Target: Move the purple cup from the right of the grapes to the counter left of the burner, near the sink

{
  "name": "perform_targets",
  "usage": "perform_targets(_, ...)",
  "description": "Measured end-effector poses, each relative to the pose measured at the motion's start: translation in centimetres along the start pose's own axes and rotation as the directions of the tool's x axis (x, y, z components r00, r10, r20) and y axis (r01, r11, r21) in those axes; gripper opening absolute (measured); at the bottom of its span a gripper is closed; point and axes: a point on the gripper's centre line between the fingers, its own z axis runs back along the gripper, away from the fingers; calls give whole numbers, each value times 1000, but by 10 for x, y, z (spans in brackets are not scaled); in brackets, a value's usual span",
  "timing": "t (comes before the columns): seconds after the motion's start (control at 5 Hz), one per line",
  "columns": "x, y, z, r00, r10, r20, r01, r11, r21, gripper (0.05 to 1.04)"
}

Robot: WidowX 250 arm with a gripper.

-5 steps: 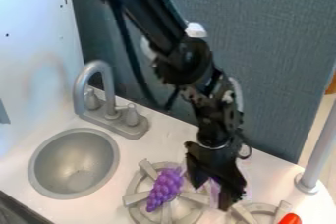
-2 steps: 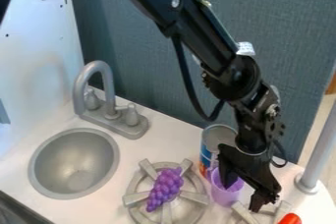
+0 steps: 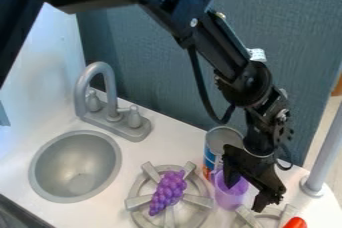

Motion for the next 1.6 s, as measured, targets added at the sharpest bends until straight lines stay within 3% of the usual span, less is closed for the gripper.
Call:
perform_targets(0.4, 10, 0, -24, 999, -8, -34, 8, 1000, 1, 1000)
perform_targets(0.6, 13, 1, -32, 998, -3, -57, 3, 1000, 3, 949)
perform_targets(1.0, 11, 7, -31, 997, 18, -78, -17, 1000, 13, 407)
perform_targets(1.2, 9, 8, -31, 996, 19, -93, -18, 1000, 16, 221)
perform_targets(1.4, 7, 8, -31, 996, 18, -85, -17, 1000, 14, 113)
perform_targets(1.6, -8, 7, -17, 998, -5, -63, 1, 999, -51, 94)
